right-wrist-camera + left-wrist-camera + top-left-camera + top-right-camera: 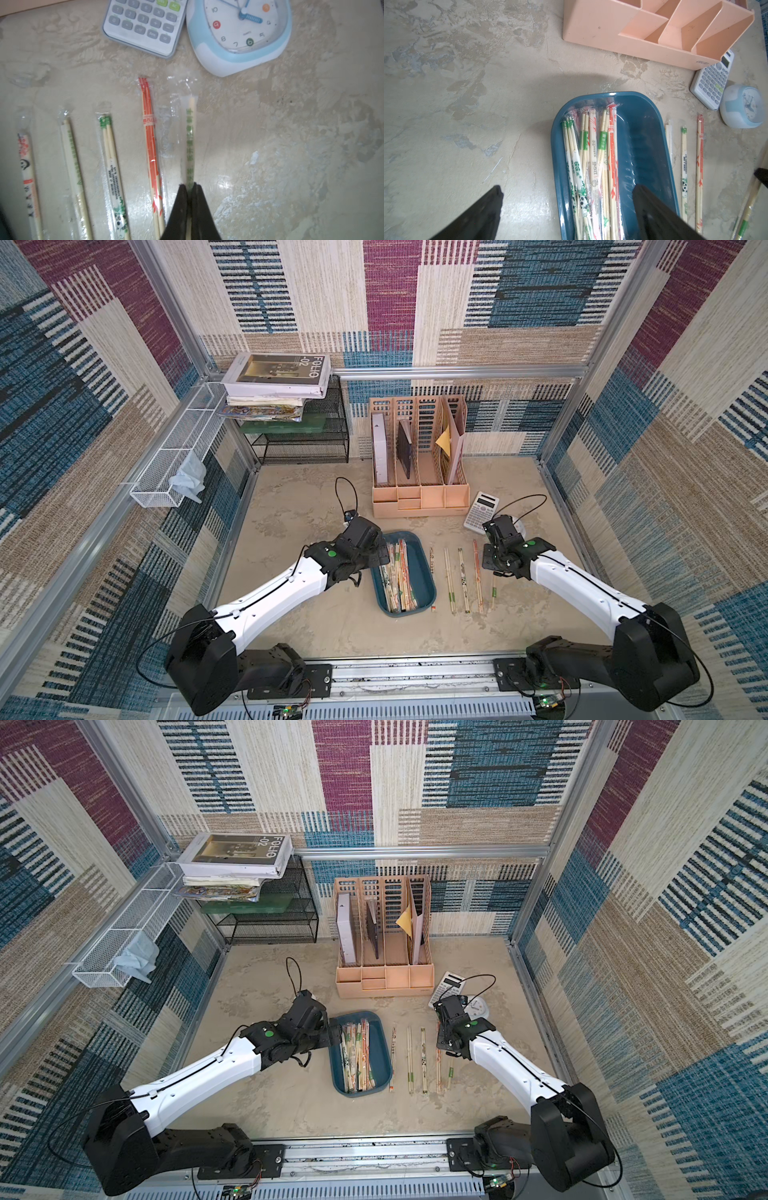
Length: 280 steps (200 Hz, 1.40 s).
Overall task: Take the paired disposable chopsticks out of the storage box
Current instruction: Place the paired disposable chopsticks at the center of the board, then move the storage box to the center of the board.
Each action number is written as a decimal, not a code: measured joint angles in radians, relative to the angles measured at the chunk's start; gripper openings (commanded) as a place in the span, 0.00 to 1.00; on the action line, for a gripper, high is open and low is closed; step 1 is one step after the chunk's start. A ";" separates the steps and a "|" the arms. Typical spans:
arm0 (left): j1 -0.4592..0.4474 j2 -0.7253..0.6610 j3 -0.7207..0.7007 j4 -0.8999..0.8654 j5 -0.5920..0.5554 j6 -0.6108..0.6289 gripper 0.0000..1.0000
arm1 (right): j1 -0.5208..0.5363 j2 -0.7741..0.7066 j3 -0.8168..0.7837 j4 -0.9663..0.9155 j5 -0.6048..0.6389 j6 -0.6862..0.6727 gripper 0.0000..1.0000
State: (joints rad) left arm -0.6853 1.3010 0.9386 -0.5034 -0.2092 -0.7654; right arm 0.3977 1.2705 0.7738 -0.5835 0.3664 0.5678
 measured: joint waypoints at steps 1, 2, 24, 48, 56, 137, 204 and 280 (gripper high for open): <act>0.000 0.000 0.000 0.000 0.000 0.000 0.99 | 0.000 0.001 0.000 0.000 0.002 -0.001 0.02; 0.000 0.000 0.000 0.000 0.000 0.000 0.99 | -0.001 0.003 0.000 -0.001 0.005 -0.002 0.02; 0.000 -0.005 -0.005 0.000 -0.002 0.005 0.99 | -0.008 0.037 0.000 -0.002 0.048 -0.010 0.02; 0.000 -0.011 -0.012 0.000 -0.004 0.007 0.99 | -0.011 0.078 0.002 -0.002 0.082 -0.016 0.02; 0.000 -0.013 -0.014 0.000 -0.004 0.007 0.99 | -0.011 0.088 0.003 0.000 0.087 -0.017 0.03; 0.000 -0.029 -0.019 -0.008 -0.009 0.008 0.99 | 0.023 0.131 0.034 -0.002 0.109 -0.019 0.55; 0.037 -0.057 -0.034 -0.038 -0.056 0.021 0.99 | 0.151 0.069 0.166 -0.015 0.031 0.004 0.58; 0.153 -0.142 -0.052 -0.089 -0.051 0.055 0.99 | 0.311 0.319 0.248 0.025 -0.021 0.043 0.58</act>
State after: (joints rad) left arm -0.5320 1.1595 0.8867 -0.5919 -0.2600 -0.7109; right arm 0.7082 1.5890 1.0214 -0.5587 0.3450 0.6109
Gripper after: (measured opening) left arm 0.993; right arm 0.582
